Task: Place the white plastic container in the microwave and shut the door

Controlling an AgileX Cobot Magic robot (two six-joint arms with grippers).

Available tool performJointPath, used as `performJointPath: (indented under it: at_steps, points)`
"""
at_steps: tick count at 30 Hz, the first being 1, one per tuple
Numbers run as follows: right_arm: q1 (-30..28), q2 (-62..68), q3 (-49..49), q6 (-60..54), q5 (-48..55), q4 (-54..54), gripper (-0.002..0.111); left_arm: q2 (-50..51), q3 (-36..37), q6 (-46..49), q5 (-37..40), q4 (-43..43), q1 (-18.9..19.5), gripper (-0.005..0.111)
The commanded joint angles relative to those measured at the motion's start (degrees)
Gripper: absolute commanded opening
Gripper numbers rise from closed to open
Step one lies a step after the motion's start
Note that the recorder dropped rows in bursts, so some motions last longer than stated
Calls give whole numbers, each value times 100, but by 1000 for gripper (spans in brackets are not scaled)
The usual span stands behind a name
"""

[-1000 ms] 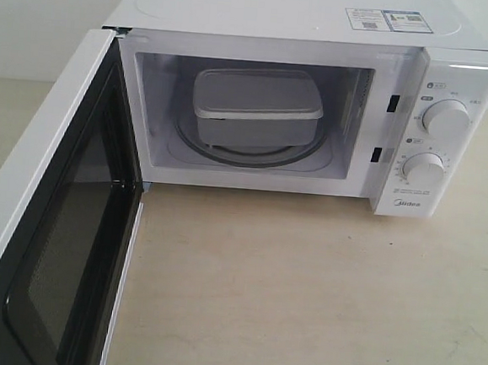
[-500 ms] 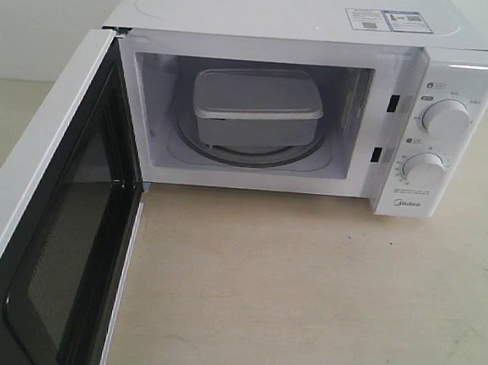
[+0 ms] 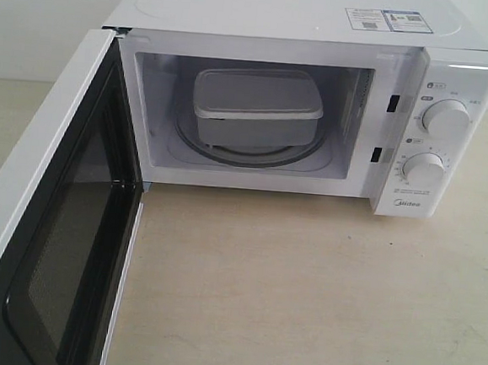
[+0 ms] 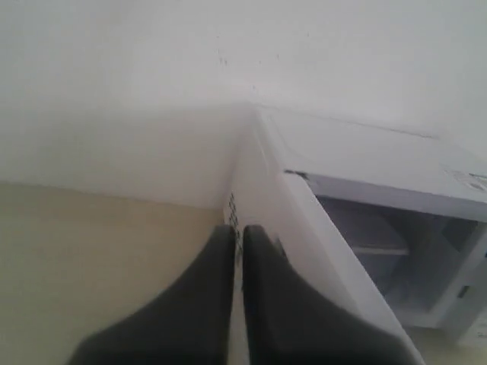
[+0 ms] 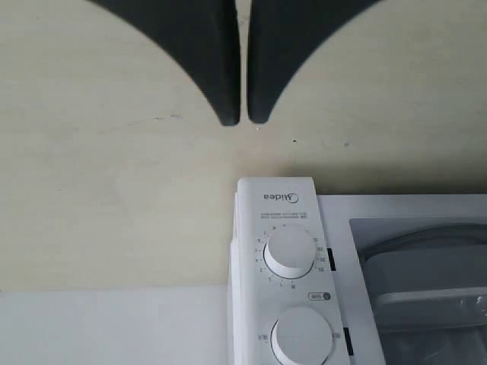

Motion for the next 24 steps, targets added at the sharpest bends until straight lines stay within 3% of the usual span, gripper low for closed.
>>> performJointPath:
  at_steps: [1,7,11,14,19,24]
  points:
    - [-30,-23,-3,3,-20,-44,0,25,-105,-275,343,-117,12,4]
    - [-30,-23,-3,3,-20,-44,0,83,-105,-379,49,-601,12,4]
    - [-30,-23,-3,3,-20,-44,0,627,-323,-501,884,-811,12,4]
    - [-30,-23,-3,3,-20,-44,0,1390,-657,-432,1645,-824,12,4]
    - [-30,-23,-3,3,-20,-44,0,3424,-1969,603,2728,-736,12,4]
    - [-30,-23,-3,3,-20,-44,0,5071,-2302,1122,3031,-236,12,4]
